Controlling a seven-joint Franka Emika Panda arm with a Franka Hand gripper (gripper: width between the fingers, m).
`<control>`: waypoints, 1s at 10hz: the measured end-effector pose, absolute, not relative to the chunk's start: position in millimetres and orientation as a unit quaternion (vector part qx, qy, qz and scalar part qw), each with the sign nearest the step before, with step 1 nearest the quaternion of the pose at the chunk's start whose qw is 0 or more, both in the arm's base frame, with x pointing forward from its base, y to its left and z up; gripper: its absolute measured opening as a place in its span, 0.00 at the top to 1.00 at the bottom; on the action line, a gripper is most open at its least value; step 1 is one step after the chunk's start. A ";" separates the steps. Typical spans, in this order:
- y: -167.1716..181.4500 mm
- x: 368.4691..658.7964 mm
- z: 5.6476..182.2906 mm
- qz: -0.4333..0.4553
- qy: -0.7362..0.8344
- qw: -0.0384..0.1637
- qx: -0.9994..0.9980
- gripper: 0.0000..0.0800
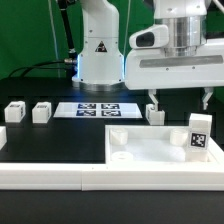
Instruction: Assemble square table
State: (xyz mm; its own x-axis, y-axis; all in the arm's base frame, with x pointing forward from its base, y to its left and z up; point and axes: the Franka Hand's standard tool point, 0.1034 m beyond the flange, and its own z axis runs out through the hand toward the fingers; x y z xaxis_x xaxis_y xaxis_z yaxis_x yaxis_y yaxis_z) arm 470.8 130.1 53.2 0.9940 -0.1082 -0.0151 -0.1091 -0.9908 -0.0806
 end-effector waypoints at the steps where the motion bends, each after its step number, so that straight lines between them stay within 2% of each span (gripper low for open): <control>1: 130.3 455.5 50.1 0.014 0.006 0.033 -0.999 0.19; 2: 124.2 440.2 45.1 0.023 -0.048 0.021 -0.998 0.19; 4: 122.0 436.7 42.8 0.032 -0.047 0.020 -0.998 0.19; 7: 123.2 429.0 42.9 0.132 -0.040 0.024 -0.990 0.19; 9: 106.1 420.6 36.8 0.238 0.004 0.025 -0.971 0.19; 10: 101.6 419.0 33.5 0.263 0.007 0.024 -0.964 0.19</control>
Offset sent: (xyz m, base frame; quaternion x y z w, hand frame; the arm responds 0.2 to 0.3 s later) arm 0.0000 0.0000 0.0000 0.0000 0.0000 0.0000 1.0000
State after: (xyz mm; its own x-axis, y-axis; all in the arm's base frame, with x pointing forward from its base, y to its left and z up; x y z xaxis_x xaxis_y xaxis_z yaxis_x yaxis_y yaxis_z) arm 419.0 101.6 33.5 0.8616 -0.0014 -0.5076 -0.0272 -0.9987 -0.0433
